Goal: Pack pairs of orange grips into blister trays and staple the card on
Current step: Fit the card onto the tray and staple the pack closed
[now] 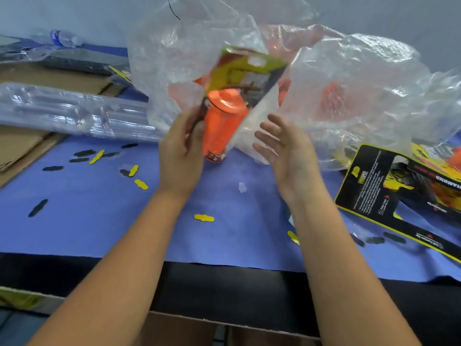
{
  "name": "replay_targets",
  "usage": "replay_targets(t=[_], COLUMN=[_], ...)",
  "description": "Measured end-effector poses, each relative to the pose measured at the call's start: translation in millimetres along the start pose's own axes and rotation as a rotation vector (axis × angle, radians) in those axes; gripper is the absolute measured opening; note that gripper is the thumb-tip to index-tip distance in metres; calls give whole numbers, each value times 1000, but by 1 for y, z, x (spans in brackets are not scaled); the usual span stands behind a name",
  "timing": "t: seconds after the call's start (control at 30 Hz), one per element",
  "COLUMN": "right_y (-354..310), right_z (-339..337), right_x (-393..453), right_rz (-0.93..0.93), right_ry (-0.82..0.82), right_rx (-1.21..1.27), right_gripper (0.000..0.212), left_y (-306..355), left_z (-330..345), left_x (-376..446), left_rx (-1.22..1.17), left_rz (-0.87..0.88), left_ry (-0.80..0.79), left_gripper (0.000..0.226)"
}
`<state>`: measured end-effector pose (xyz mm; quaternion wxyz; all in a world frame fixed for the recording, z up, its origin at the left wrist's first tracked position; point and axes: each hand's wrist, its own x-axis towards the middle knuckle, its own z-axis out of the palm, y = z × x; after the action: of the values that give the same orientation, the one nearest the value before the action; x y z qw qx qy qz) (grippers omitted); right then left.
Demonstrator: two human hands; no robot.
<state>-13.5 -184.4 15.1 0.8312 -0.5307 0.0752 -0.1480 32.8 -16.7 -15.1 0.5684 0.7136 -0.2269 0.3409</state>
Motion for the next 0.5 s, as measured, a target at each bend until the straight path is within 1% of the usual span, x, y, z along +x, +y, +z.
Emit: replay_targets(t=[0.03,0.07,0.13,0.17,0.2,0.23,0.3,0.37,0.4,0.43,0.47,0.5], right_y=[8,16,28,32,36,40,46,48,47,45,42,40], right_z=[11,20,34,39,40,40,32,20,13,7,3,0], right_x=[-2,-2,0,3,5,6,6,4,4,4,4,5], right_rz=[10,23,56,71,78,73,34,17,25,34,42,44], right_ry=[20,37,63,65,60,51,32,-9,-32,-55,-74,-85], right_rx=[-84,-171,-286,-319,-339,-356,-415,-495,-523,-520,-479,-406], right_gripper=[24,31,46,49,47,40,24,19,16,14,15,18], left_y=[-1,-2,-8,-12,-16,-20,-26,-28,-28,-29,-29,-29], left_z=[-2,-3,-7,-10,-12,-15,-20,-25,-28,-32,-37,-42], left_x=[3,7,14,17,19,20,21,21,21,22,21,20], left_rx=[-71,-128,-236,-316,-402,-460,-503,-565,-620,-681,-726,-723], left_rz=[-64,-126,-267,-356,-448,-532,-670,-770,-812,-845,-869,-878], left_ry=[63,120,208,230,240,242,224,172,113,22,-105,-259], left_gripper=[16,12,11,13,17,22,31,25,19,14,16,24])
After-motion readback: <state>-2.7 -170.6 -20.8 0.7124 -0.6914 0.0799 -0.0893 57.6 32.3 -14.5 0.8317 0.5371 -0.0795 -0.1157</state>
